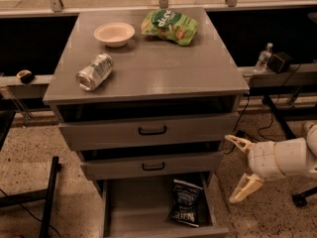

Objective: Pick blue chip bag from bottom drawer and place on counter

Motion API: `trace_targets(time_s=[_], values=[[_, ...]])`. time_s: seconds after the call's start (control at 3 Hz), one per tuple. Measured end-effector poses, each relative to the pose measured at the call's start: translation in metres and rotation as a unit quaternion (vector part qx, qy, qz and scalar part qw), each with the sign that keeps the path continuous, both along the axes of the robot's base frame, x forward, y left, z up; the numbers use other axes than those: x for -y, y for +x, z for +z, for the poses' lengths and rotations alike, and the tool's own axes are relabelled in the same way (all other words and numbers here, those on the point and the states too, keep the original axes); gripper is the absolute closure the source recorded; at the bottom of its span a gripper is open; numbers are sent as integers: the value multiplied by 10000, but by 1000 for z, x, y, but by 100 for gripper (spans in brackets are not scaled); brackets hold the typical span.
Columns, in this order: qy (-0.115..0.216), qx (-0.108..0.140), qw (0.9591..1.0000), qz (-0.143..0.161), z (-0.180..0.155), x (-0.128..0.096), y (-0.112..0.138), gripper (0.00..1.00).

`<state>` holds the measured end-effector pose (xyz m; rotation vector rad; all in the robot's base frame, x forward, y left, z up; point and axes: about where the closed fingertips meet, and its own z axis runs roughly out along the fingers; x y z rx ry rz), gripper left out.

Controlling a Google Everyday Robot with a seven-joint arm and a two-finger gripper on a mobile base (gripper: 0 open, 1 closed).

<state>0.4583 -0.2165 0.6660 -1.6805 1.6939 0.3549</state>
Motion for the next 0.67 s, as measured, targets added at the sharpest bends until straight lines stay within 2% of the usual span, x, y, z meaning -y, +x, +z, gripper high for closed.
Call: trace_targets(time_s=[0.33, 0.67], values=[[297, -265, 9991, -153, -76, 2, 8, 0], [360, -619, 9969, -329, -152, 11, 9, 0]])
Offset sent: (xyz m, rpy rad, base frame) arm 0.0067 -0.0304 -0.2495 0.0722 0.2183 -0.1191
